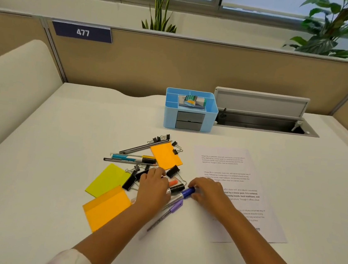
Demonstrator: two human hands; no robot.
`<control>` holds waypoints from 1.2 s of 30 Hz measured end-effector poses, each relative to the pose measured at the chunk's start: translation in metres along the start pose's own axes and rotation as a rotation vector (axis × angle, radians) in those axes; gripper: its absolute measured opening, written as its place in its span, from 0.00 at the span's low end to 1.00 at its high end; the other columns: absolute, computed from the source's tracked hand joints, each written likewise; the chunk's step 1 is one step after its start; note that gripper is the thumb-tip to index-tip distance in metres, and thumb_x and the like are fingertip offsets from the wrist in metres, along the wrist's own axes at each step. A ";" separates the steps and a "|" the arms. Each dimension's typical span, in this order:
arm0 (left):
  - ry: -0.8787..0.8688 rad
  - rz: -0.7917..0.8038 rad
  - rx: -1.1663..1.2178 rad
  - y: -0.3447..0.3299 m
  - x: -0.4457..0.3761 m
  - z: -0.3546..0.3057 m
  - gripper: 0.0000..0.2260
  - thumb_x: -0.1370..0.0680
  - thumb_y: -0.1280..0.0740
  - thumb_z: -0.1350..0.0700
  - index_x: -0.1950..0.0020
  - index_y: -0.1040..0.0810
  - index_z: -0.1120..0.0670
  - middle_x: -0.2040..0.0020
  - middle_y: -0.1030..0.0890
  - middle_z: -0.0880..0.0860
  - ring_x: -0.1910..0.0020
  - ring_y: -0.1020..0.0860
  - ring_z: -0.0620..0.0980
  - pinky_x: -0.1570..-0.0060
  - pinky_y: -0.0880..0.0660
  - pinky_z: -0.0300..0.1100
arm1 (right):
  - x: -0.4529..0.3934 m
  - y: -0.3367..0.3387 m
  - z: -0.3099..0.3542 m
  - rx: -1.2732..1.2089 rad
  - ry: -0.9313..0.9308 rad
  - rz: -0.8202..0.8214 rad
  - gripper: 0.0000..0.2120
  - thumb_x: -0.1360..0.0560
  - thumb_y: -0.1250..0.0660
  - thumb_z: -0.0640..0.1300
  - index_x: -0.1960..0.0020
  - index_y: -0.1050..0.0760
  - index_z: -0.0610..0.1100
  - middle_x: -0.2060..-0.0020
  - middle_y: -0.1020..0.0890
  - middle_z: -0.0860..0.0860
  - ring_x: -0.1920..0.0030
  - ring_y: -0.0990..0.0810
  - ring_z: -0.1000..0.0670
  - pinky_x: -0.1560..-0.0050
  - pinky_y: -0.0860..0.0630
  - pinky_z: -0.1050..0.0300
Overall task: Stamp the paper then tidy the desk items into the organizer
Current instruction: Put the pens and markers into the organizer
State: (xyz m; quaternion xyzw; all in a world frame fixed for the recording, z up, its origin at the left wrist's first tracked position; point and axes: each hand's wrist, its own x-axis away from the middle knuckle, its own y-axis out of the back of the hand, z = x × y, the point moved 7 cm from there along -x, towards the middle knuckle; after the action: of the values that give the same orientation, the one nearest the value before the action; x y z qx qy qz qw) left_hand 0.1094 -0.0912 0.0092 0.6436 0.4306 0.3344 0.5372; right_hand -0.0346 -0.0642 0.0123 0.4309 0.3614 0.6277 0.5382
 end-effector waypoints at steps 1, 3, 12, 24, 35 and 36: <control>0.014 -0.006 0.042 0.004 -0.002 0.001 0.12 0.26 0.35 0.50 0.45 0.22 0.53 0.35 0.32 0.50 0.35 0.37 0.51 0.39 0.40 0.46 | 0.004 0.002 -0.005 -0.075 -0.010 -0.004 0.12 0.27 0.33 0.43 0.44 0.24 0.48 0.47 0.21 0.50 0.46 0.25 0.50 0.46 0.32 0.59; 0.039 -0.048 0.139 0.021 -0.009 0.005 0.12 0.28 0.33 0.47 0.48 0.20 0.50 0.35 0.32 0.47 0.35 0.37 0.49 0.38 0.41 0.48 | 0.011 0.011 -0.017 -0.281 -0.040 -0.039 0.09 0.29 0.31 0.41 0.50 0.23 0.51 0.53 0.20 0.53 0.53 0.23 0.54 0.55 0.30 0.68; 0.233 -0.477 0.585 0.141 -0.096 0.047 0.09 0.29 0.30 0.49 0.51 0.21 0.50 0.39 0.28 0.51 0.37 0.34 0.52 0.46 0.40 0.47 | 0.024 0.059 -0.053 -0.879 -0.213 -0.157 0.09 0.31 0.27 0.39 0.55 0.20 0.51 0.62 0.15 0.54 0.63 0.19 0.58 0.63 0.24 0.69; 0.364 -0.562 0.790 0.150 -0.213 0.077 0.13 0.29 0.29 0.48 0.47 0.21 0.50 0.34 0.30 0.50 0.35 0.37 0.53 0.40 0.37 0.53 | 0.026 0.082 -0.064 -0.986 -0.271 -0.316 0.10 0.33 0.26 0.37 0.57 0.19 0.50 0.62 0.15 0.56 0.62 0.18 0.59 0.65 0.26 0.72; 0.326 -0.424 0.708 0.107 -0.231 0.084 0.18 0.27 0.30 0.50 0.38 0.25 0.45 0.29 0.35 0.50 0.31 0.39 0.54 0.37 0.38 0.56 | -0.026 0.122 -0.044 -0.890 -0.198 -0.418 0.10 0.32 0.27 0.40 0.56 0.21 0.53 0.61 0.16 0.55 0.59 0.18 0.57 0.59 0.24 0.68; 0.324 -0.430 0.697 0.107 -0.228 0.087 0.19 0.27 0.31 0.50 0.37 0.26 0.45 0.29 0.35 0.50 0.31 0.39 0.54 0.37 0.38 0.56 | -0.036 0.129 -0.040 -0.836 -0.187 -0.438 0.10 0.31 0.28 0.41 0.55 0.22 0.54 0.60 0.17 0.58 0.58 0.19 0.57 0.57 0.25 0.68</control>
State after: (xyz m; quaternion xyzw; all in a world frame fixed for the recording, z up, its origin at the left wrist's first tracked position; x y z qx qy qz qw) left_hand 0.1151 -0.3397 0.1037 0.6214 0.7204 0.1464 0.2710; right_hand -0.1165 -0.1197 0.1104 0.1457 0.1103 0.5498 0.8151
